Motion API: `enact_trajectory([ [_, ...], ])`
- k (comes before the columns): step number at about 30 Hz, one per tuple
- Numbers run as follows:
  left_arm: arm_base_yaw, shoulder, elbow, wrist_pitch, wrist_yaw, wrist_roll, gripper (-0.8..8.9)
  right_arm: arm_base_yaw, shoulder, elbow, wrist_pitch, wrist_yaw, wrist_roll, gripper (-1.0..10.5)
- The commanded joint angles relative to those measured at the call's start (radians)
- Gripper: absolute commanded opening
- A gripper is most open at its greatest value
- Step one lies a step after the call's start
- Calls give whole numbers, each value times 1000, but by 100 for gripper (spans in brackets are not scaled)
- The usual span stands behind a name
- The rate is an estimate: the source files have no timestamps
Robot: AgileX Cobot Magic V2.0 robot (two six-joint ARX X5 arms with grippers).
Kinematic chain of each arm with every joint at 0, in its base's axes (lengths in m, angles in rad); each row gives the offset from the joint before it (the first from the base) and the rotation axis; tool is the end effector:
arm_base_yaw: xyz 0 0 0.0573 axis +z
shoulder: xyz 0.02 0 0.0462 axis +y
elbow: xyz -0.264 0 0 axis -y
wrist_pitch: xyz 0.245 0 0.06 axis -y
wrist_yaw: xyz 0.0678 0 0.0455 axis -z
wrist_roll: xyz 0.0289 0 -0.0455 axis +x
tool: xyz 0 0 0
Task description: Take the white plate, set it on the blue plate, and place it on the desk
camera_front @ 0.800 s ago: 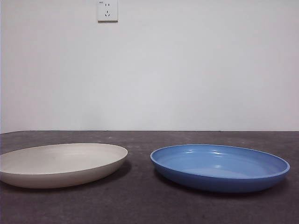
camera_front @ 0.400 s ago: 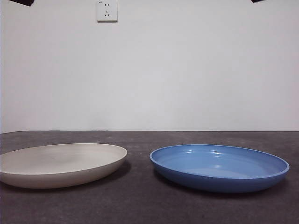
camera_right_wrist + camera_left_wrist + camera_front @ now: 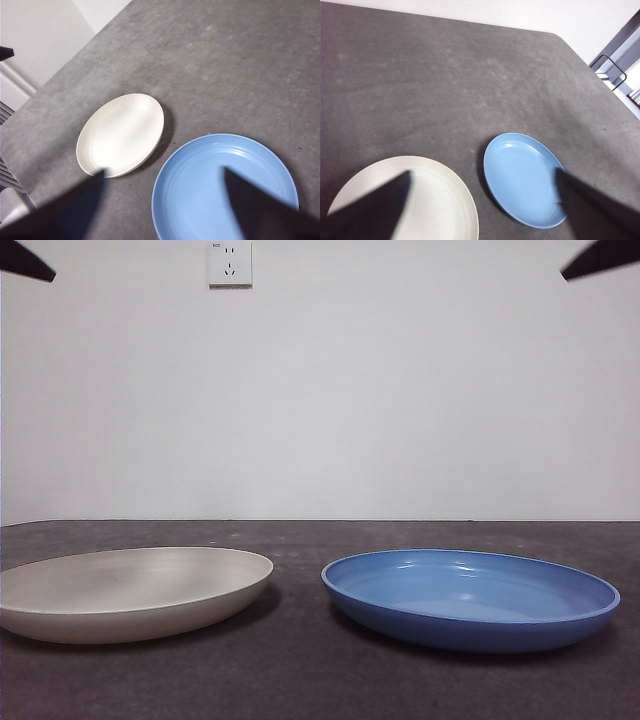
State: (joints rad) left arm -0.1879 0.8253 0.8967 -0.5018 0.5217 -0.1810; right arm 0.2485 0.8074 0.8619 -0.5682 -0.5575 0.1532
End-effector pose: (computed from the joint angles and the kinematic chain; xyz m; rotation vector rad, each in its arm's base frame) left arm 0.1598 -0.0450 0.3361 -0.2437 0.4959 -0.6580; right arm 0.1506 0.0540 0.3221 0.2228 0.5812 0.7471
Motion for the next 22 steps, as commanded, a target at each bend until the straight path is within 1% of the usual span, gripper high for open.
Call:
enact_trajectory([
  [1,-5,5,24,17,3,15,572,5,8,17,7,-3,-11,626],
  [5,-10,5,24,13,3,-4,572,5,8,17,7,-3,-11,625],
  [10,0,5,33,-35,3,-15,558,5,7,17,5,-8,-4,625],
  [16,92,45,48,-101,3,-15,558,5,7,17,-2,-83,4,625],
  [20,141,122,48,-143,6,-14,558,5,7,17,-2,-109,21,625],
  [22,162,171,48,-158,27,0,558,5,7,17,-2,-128,21,625],
])
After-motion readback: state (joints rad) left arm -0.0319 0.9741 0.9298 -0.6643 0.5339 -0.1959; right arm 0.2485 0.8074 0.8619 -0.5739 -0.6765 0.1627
